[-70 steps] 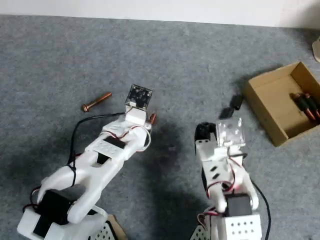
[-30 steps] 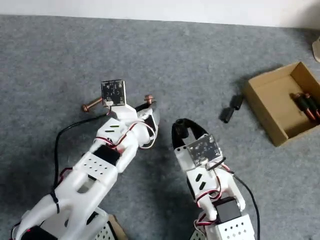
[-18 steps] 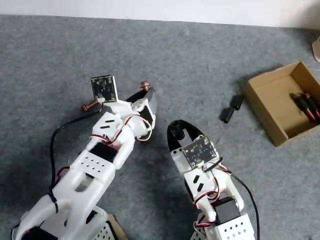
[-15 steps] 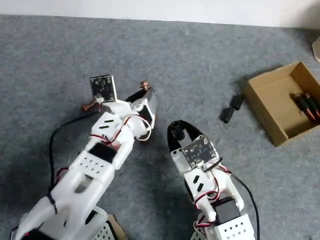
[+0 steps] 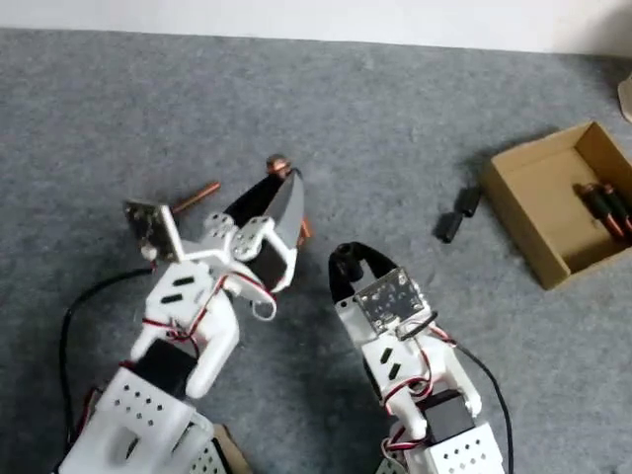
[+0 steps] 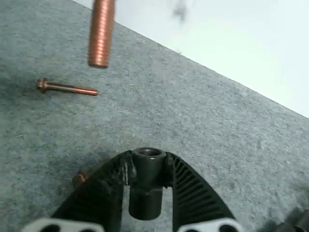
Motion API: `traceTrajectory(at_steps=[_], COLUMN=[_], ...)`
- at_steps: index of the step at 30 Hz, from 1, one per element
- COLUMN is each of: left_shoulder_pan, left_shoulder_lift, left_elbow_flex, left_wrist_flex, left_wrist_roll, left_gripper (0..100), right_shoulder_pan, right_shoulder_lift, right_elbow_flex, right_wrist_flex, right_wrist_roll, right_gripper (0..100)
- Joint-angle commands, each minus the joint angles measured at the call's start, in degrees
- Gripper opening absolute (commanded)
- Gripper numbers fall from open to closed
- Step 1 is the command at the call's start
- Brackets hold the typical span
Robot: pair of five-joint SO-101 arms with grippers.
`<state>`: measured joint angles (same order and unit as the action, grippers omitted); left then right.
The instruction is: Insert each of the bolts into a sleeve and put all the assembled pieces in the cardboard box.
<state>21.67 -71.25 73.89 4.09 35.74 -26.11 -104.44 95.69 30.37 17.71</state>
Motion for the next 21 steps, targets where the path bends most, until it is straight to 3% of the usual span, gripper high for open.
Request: traceTrajectory(at_steps=[1,8,21], left_shoulder_pan=[1.27,6.11,6.02], left_shoulder_lift=[-2.42,-2.51,-2.51], left_elbow_flex=[0.48,2.33,4.79], left_wrist_flex=[-0.26,-0.35,-0.7], left_wrist_roll=[0.53,0.53,5.98], left_gripper=[1,1,1], right_shoulder_pan=[-2.07,-2.68,-2.68], right_shoulder_lift=[-0.75,-0.84,-0.92], right_elbow_flex=[9.1,9.1,8.13], right_wrist_flex=[-0.04,-0.13,0.04], right_wrist_roll=[0.44,0.44,0.26], right_gripper=[0.5,0.5,0.5])
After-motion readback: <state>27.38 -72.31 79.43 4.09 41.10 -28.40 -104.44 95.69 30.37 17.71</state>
